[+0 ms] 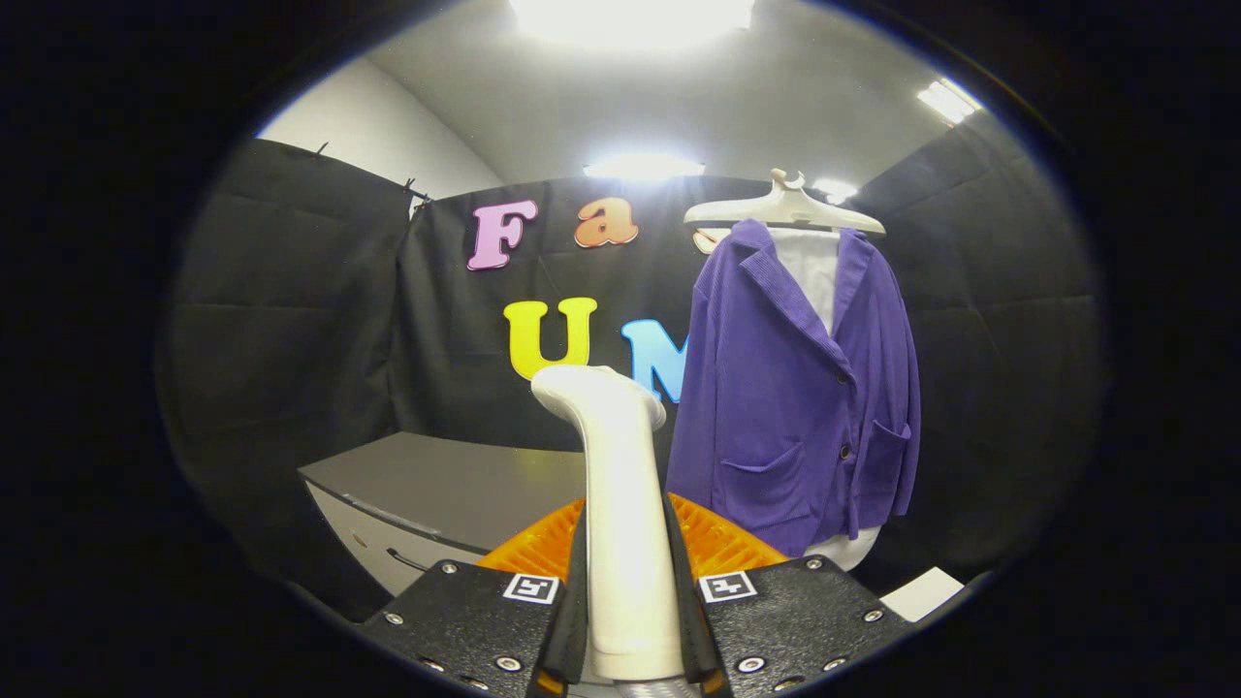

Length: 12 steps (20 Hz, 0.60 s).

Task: Iron the clothes twice with a garment steamer, once on the left side and once on the right side.

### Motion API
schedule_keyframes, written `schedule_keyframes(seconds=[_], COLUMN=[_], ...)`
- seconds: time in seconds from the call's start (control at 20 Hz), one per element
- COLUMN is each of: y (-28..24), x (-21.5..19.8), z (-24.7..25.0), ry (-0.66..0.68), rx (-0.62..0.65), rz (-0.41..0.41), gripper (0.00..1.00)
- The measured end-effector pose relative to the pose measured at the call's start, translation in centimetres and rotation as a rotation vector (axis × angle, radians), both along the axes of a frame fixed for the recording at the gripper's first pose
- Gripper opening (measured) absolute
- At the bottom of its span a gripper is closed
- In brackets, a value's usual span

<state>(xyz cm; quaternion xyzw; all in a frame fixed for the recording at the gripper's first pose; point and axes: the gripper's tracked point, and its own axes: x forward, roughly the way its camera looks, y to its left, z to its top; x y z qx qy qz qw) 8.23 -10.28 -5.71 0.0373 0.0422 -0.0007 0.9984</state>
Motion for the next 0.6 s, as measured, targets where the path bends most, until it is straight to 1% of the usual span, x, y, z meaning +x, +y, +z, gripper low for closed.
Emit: schedule_keyframes(seconds=[0.3,0.6], y=[3.0,3.7], x=[1.5,1.8], z=[1.4,1.0], ry=[-0.044,-0.040], rx=[-0.020,-0.037], rz=[-0.030,-0.071], gripper=[0.38,0.39])
